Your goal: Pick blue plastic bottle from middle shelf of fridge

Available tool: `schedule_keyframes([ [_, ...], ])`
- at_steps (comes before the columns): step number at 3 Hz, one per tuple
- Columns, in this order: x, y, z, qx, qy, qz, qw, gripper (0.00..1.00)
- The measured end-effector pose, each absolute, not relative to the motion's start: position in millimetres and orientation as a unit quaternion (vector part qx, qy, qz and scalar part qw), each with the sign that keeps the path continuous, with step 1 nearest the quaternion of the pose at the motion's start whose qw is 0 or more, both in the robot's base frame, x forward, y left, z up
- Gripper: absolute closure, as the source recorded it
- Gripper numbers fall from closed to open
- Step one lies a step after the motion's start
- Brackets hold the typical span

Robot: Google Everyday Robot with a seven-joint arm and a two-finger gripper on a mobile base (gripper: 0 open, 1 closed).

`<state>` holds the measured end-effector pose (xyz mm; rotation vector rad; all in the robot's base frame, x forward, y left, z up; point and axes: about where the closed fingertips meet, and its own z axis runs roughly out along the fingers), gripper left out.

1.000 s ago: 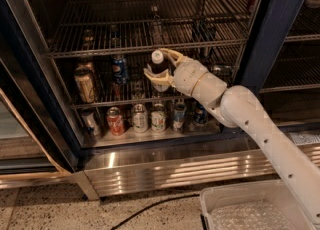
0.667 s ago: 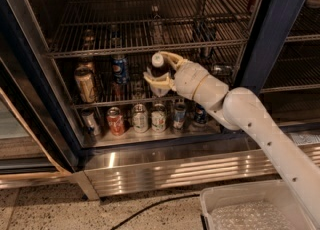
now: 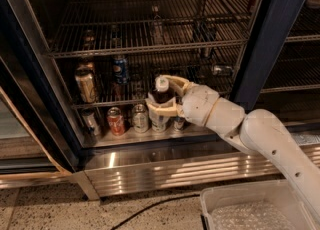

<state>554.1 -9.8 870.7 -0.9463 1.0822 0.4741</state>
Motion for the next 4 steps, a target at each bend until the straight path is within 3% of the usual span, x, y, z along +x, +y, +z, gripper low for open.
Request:
schedule_keyframes([
  [2,496.6,-9.8,900.0,-0.443,0.504,0.330,0.664,1.00],
  [4,506.5,-19.8,954.9,-0.504,0.489,0.368,0.609,1.00],
])
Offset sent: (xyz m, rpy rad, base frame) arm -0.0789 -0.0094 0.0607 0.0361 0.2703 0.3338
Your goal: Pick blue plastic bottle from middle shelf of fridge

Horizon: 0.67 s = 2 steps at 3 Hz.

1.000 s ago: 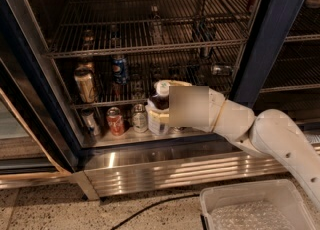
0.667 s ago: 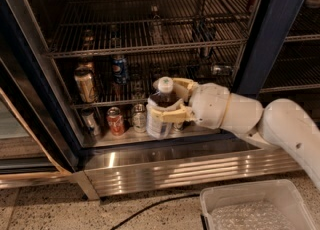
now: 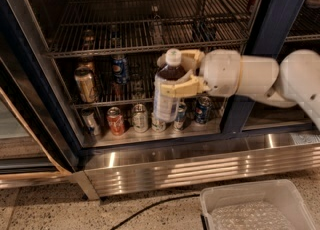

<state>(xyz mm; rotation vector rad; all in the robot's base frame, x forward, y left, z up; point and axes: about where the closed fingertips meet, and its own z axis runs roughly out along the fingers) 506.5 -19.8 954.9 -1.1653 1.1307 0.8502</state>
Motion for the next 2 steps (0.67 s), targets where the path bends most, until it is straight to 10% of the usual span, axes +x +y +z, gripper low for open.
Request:
schedule_keyframes([
  [2,515.2,-31.8,1005.4,-0.545,0.477,0.343,0.599,1.00],
])
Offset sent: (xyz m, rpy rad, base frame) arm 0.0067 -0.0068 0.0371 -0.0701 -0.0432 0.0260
